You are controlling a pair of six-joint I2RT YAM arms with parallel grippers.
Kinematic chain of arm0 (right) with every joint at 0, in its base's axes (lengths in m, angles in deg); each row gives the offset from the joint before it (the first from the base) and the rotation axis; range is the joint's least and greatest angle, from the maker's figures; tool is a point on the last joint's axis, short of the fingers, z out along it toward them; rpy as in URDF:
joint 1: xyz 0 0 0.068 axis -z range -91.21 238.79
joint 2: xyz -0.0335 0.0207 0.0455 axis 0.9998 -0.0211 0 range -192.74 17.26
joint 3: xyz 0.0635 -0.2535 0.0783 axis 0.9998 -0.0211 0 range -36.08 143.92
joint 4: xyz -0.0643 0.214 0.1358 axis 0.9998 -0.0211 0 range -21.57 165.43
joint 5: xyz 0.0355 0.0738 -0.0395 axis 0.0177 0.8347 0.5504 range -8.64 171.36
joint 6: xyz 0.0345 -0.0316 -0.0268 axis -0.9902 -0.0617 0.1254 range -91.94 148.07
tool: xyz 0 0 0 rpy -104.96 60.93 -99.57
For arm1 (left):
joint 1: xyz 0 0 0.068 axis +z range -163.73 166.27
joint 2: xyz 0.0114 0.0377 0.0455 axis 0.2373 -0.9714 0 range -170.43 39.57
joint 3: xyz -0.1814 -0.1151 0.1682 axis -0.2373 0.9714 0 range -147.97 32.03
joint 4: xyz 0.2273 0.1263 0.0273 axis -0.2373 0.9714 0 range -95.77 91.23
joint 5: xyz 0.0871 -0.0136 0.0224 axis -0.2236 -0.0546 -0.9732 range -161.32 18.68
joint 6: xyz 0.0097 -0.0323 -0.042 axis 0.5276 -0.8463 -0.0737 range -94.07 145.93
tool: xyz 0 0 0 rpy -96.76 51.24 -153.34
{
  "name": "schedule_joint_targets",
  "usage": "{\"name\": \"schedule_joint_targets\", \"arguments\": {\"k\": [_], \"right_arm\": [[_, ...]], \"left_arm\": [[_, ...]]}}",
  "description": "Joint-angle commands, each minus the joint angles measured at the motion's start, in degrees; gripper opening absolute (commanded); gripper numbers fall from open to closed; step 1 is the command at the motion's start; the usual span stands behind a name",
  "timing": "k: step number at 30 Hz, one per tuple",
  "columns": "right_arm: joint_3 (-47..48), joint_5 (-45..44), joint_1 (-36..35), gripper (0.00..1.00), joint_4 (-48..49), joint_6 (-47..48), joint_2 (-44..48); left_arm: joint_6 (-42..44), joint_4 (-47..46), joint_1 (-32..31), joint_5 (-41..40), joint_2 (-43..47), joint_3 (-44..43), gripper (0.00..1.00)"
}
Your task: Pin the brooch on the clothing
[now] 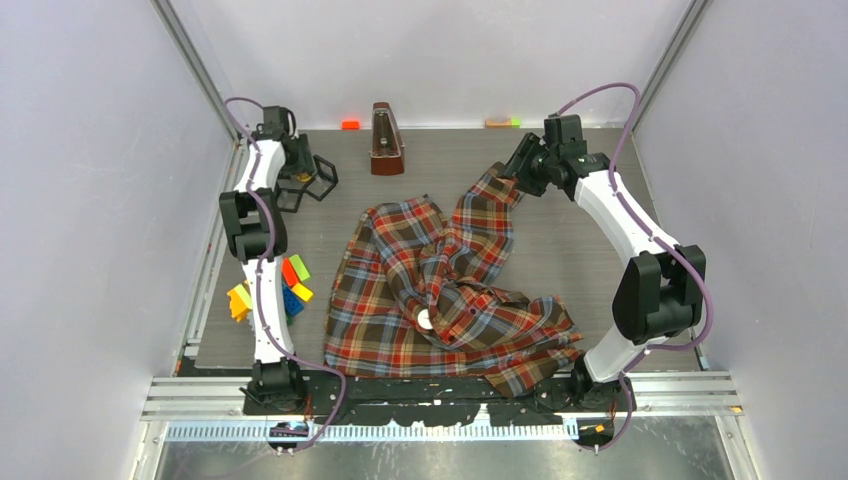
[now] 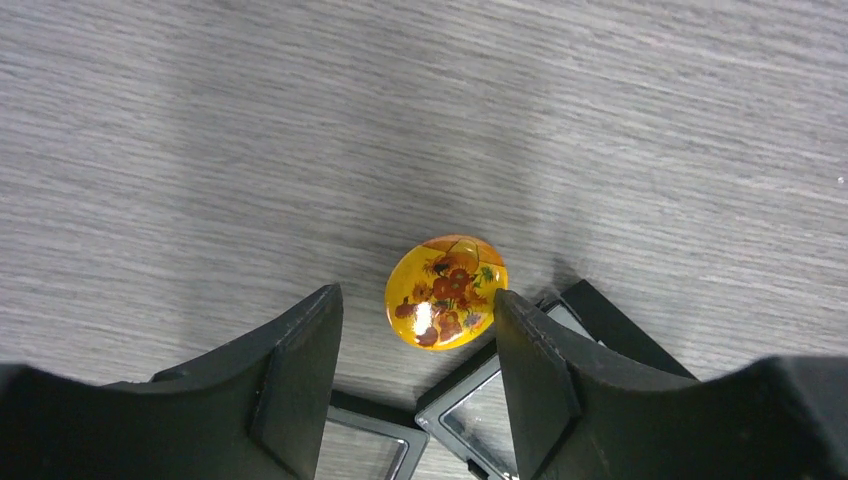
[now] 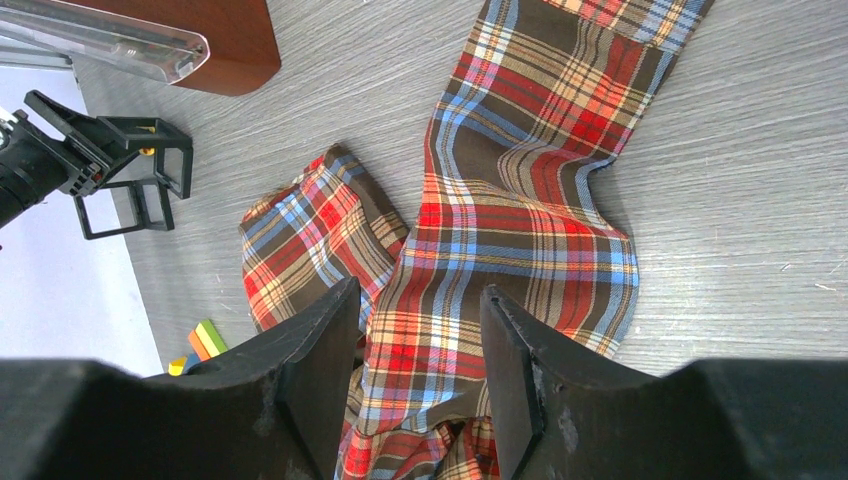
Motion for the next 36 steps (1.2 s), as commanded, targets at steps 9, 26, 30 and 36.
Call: {"name": "schedule_joint_targets", "arguments": {"k": [9, 26, 30, 36], "right_arm": [[3.1, 0.9, -0.2, 0.53, 0.1, 0.6, -0.5], [3.4, 1.7, -0.1, 0.53, 0.1, 0.3, -1.3], [3.4, 1.8, -0.2, 0.53, 0.1, 0.3, -1.3], [3.7, 2.0, -0.1, 0.52, 0.1, 1.1, -0.6]], "left_arm": [[-2.6, -1.2, 0.9, 6.3, -2.6, -2.7, 0.45], [-4.3, -6.5, 0.9, 6.5, 7.3, 9.4, 0.01], [-4.8, -7.9, 0.9, 7.7, 9.8, 11.9, 0.00], [-5.6, -10.7, 1.0, 11.0, 16.8, 18.2, 0.00]]}}
